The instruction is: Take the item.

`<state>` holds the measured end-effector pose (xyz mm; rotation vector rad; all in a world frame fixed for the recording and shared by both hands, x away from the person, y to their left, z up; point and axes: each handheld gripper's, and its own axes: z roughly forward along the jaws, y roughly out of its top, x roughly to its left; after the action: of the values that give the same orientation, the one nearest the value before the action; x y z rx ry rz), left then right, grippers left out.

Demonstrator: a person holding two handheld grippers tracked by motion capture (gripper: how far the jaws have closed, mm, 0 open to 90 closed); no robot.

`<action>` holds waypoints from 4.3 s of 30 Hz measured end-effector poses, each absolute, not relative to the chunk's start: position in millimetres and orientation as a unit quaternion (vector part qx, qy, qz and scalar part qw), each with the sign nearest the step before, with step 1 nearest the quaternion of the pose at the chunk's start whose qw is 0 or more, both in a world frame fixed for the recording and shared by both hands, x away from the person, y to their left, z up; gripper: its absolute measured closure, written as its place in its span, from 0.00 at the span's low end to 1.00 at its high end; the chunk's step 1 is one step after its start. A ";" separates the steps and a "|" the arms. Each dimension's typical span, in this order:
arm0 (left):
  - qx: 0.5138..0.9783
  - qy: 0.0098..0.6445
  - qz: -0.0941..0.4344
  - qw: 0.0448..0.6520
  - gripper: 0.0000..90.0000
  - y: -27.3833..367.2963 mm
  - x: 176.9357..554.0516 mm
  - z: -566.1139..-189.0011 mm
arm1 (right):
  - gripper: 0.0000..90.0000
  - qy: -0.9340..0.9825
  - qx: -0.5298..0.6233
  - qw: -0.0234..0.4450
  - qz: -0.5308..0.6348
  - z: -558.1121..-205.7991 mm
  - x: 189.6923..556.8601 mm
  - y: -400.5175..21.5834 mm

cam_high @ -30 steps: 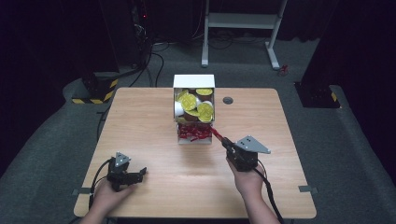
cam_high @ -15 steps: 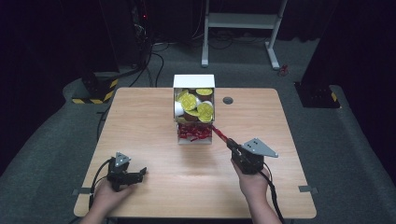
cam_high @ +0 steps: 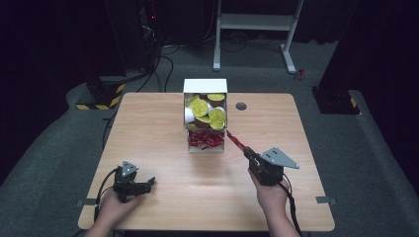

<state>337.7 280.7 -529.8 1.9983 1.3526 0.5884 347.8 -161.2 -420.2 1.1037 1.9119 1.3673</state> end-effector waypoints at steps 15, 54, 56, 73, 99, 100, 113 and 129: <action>0.760 0.516 0.225 0.323 0.11 280.4 337.8 -529.9 | 0.98 0.706 0.422 0.275 0.497 -426.2 352.1 -172.0; 0.759 0.521 0.225 0.320 0.08 279.8 338.4 -530.2 | 0.98 0.697 0.455 0.307 0.462 -426.8 396.3 -183.2; 0.757 0.524 0.224 0.318 0.06 279.7 339.0 -530.4 | 0.98 0.696 0.454 0.309 0.463 -426.6 401.4 -183.4; 0.760 0.523 0.227 0.312 0.04 280.3 340.5 -530.4 | 0.98 0.694 0.459 0.317 0.455 -425.8 415.1 -179.9; 0.758 0.525 0.226 0.314 0.04 279.9 340.3 -530.5 | 0.98 0.695 0.490 0.335 0.407 -450.3 453.0 -187.1; 0.758 0.526 0.225 0.315 0.04 279.8 340.2 -530.6 | 0.98 0.693 0.496 0.332 0.405 -452.9 454.6 -186.9; 0.757 0.527 0.224 0.316 0.04 279.5 340.1 -530.7 | 0.98 0.695 0.517 0.339 0.367 -475.0 468.1 -190.1; 0.759 0.524 0.223 0.316 0.05 280.3 339.2 -530.4 | 0.95 0.706 0.533 0.308 0.349 -493.9 469.4 -186.0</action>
<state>339.2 280.3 -530.4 1.9975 1.3799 0.5871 469.4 -186.0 -493.9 1.4099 1.8677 0.9214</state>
